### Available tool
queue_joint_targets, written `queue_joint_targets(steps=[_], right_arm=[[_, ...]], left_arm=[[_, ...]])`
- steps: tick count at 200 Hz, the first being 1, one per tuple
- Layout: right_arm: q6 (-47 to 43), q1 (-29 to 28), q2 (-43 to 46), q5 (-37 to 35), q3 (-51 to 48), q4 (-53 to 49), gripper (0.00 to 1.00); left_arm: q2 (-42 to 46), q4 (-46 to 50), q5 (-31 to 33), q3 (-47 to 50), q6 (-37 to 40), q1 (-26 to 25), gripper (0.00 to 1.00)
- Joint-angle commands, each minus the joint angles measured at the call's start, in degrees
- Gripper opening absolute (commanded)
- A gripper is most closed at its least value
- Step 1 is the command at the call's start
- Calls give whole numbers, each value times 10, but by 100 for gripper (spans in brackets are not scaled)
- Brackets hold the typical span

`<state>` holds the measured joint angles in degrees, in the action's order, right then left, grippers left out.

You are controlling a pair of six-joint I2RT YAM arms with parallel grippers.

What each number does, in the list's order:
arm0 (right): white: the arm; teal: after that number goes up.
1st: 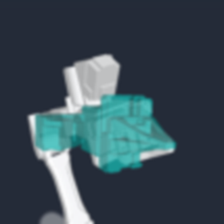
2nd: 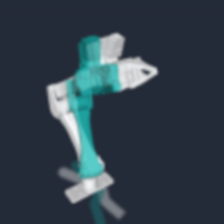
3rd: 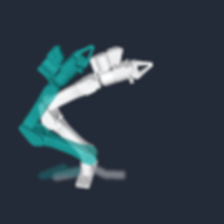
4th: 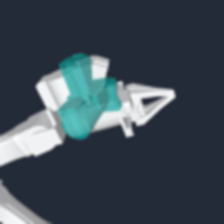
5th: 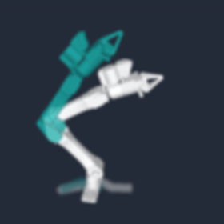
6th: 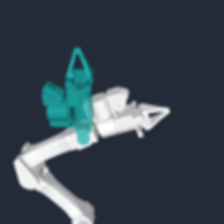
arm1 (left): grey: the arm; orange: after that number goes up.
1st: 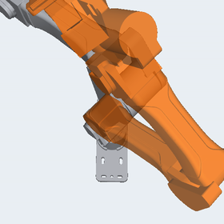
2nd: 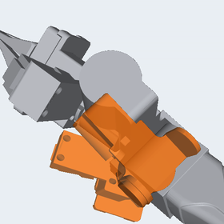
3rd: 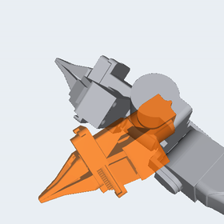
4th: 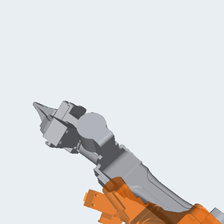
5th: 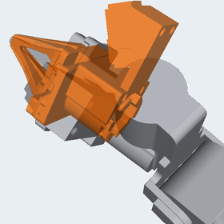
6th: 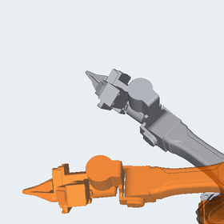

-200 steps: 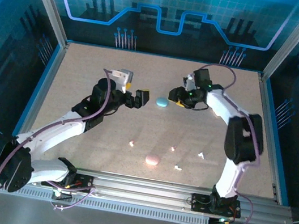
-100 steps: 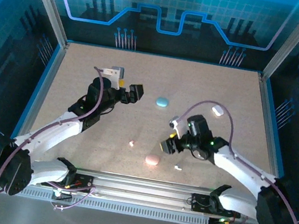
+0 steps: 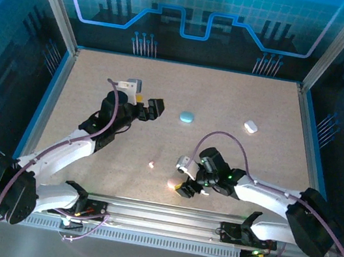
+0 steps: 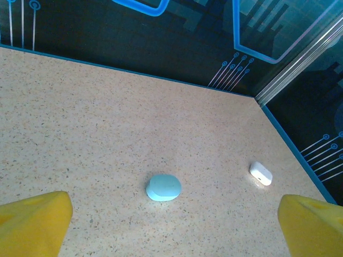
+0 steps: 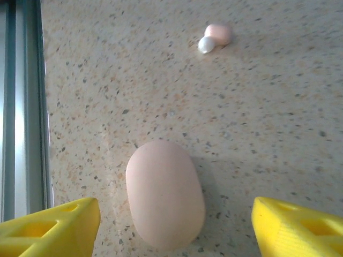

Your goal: Insert the wireless bluetooth earbuds into the charging case

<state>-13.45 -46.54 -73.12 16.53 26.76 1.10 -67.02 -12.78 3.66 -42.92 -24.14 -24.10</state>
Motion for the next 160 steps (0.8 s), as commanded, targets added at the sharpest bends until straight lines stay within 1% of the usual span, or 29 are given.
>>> queue_joint_targets(steps=[1,39,66,122,139,160], right_arm=[[-34,-10,-15,-6,9,39,78],[-44,-10,-45,-22,16,60,79],[-54,-10,-72,-3,25,56,79],[-48,-12,-111,16,23,71,67],[-46,-14,-122,20,25,71,65],[-46,-17,-129,20,23,73,59]], left_arm=[[14,-16,2,7,-10,6,99],[8,-16,-2,5,-8,6,99],[4,-16,-5,3,-5,6,99],[-12,-14,-15,-8,-8,7,99],[-13,-14,-15,-9,-9,6,99],[-14,-14,-17,-11,-8,6,99]])
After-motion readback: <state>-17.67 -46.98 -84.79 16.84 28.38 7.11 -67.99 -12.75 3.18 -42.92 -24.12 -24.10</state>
